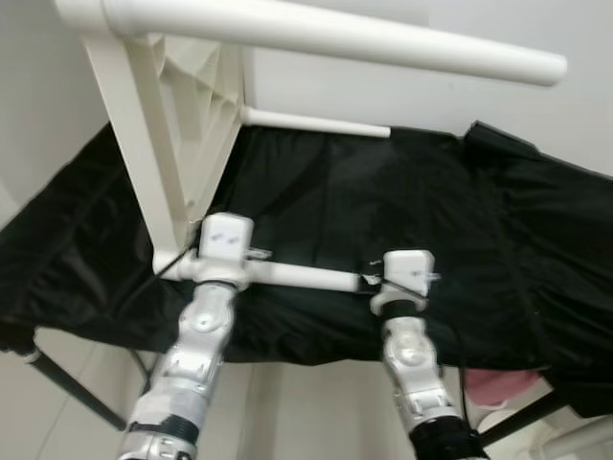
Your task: Building children table
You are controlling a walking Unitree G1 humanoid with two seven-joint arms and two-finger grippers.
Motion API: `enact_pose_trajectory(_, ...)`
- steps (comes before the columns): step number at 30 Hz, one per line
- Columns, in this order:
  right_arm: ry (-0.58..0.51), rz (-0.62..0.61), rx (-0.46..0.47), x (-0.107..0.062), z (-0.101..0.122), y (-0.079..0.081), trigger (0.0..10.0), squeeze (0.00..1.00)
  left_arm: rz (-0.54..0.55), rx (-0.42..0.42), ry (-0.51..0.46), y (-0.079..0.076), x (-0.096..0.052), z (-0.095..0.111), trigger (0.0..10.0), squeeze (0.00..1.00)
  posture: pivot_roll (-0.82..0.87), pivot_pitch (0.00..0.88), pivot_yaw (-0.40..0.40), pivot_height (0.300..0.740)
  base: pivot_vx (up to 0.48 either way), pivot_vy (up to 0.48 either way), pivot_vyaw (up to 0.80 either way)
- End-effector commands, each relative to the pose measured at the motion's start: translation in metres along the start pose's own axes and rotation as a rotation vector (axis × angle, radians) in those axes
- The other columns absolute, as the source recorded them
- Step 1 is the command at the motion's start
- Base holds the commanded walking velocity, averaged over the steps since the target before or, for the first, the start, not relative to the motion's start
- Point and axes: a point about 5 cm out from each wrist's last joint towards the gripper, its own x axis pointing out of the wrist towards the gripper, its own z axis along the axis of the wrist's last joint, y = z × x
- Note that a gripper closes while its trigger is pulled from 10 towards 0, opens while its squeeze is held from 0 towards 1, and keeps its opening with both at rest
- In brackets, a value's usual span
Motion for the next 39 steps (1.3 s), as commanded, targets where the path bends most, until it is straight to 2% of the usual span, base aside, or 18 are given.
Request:
enact_pose_trajectory(1, 0.019, -0.02, -0.01, -0.004, -0.005, -0.006, 10.0, 0.0, -0.046, 0.017, -0.016, -0.008, -0.003, 0.002, 10.0, 0.0, -0.02, 0.034, -0.008, 0.74, 0.0, 0.0, 0.0)
enact_pose_trajectory(5, 0.021, -0.019, -0.011, -0.005, -0.006, -0.007, 10.0, 0.0, -0.056, 0.022, -0.016, -0.009, -0.005, 0.001, 10.0, 0.0, -0.02, 0.034, -0.009, 0.74, 0.0, 0.0, 0.0)
enact_pose_trajectory(8, 0.023, -0.02, -0.015, -0.009, -0.007, -0.007, 10.0, 0.0, -0.12, 0.042, -0.038, -0.014, -0.011, 0.003, 10.0, 0.0, -0.02, 0.036, -0.012, 0.74, 0.0, 0.0, 0.0)
enact_pose_trajectory(10, 0.023, -0.02, -0.015, -0.009, -0.007, -0.007, 10.0, 0.0, -0.12, 0.042, -0.038, -0.014, -0.011, 0.003, 10.0, 0.0, -0.02, 0.036, -0.012, 0.74, 0.0, 0.0, 0.0)
enact_pose_trajectory(11, 0.032, -0.036, -0.026, -0.012, -0.008, -0.011, 10.0, 0.0, -0.185, 0.046, -0.044, -0.021, -0.017, 0.002, 10.0, 0.0, -0.02, 0.041, -0.018, 0.74, 0.0, 0.0, 0.0)
enact_pose_trajectory(19, 0.04, -0.052, -0.035, -0.016, -0.01, -0.017, 10.0, 0.0, -0.331, 0.087, -0.051, -0.035, -0.032, 0.002, 10.0, 0.0, -0.01, 0.049, -0.028, 0.74, 0.0, 0.0, 0.0)
enact_pose_trajectory(39, 0.021, -0.069, -0.053, -0.015, -0.006, -0.018, 10.0, 0.0, -0.306, 0.106, -0.047, -0.036, -0.034, 0.003, 10.0, 0.0, -0.01, 0.05, -0.024, 0.74, 0.0, 0.0, 0.0)
